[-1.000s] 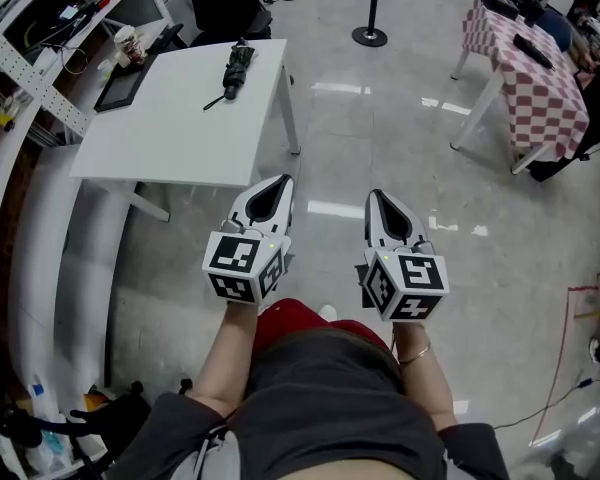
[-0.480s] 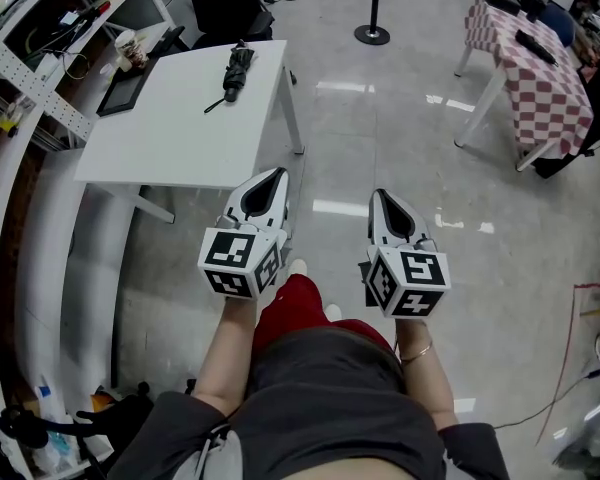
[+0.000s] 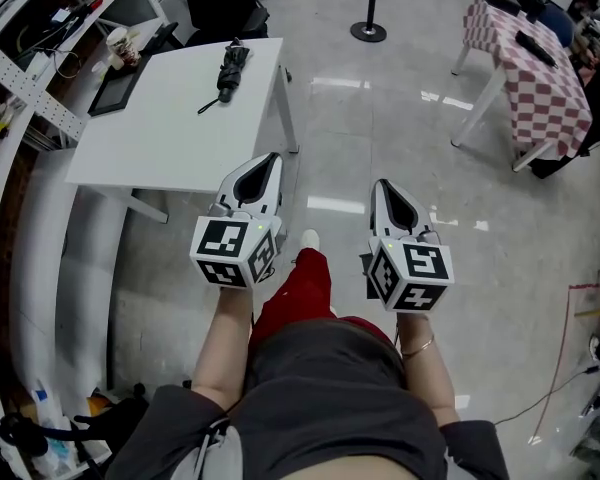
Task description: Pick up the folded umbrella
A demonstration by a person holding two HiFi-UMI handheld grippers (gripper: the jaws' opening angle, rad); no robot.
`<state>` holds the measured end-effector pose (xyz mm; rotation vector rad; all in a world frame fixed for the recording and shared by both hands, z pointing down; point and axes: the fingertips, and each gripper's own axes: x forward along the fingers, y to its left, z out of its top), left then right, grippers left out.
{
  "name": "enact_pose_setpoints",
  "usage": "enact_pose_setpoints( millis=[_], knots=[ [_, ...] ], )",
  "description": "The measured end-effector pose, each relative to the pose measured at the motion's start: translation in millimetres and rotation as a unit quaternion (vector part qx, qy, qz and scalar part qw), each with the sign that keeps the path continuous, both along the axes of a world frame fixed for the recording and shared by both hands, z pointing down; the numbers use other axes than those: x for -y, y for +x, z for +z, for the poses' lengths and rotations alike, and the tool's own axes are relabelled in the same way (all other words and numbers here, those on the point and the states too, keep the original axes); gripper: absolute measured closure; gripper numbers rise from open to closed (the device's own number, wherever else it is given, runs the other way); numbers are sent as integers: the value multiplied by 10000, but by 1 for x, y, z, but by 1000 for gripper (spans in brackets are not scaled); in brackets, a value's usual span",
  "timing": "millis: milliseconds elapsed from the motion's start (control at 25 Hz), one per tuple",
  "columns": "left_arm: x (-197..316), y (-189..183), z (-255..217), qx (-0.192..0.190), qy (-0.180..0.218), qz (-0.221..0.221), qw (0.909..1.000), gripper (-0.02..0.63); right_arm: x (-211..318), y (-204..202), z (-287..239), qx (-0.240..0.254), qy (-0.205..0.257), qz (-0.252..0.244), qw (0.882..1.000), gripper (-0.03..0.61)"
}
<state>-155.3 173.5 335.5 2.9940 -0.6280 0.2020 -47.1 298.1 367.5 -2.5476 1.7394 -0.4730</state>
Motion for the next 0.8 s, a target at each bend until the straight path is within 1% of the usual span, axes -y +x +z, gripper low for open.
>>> enact_pose_setpoints(
  millis=[200, 360, 600, 800],
  knots=[
    [22, 17, 0, -39, 19, 17, 10000, 600, 18, 13, 3, -11, -28, 20, 10000, 560],
    [45, 32, 5, 17, 21, 55, 10000, 600, 41, 26, 10, 41, -81, 39, 10000, 560],
    [93, 61, 7, -17, -48, 129, 9999, 600, 93, 51, 15, 43, -187, -9, 9998, 560],
    [136, 83, 10, 65, -55, 105, 9999, 600, 144, 71, 14, 59, -233, -95, 9997, 560]
  ],
)
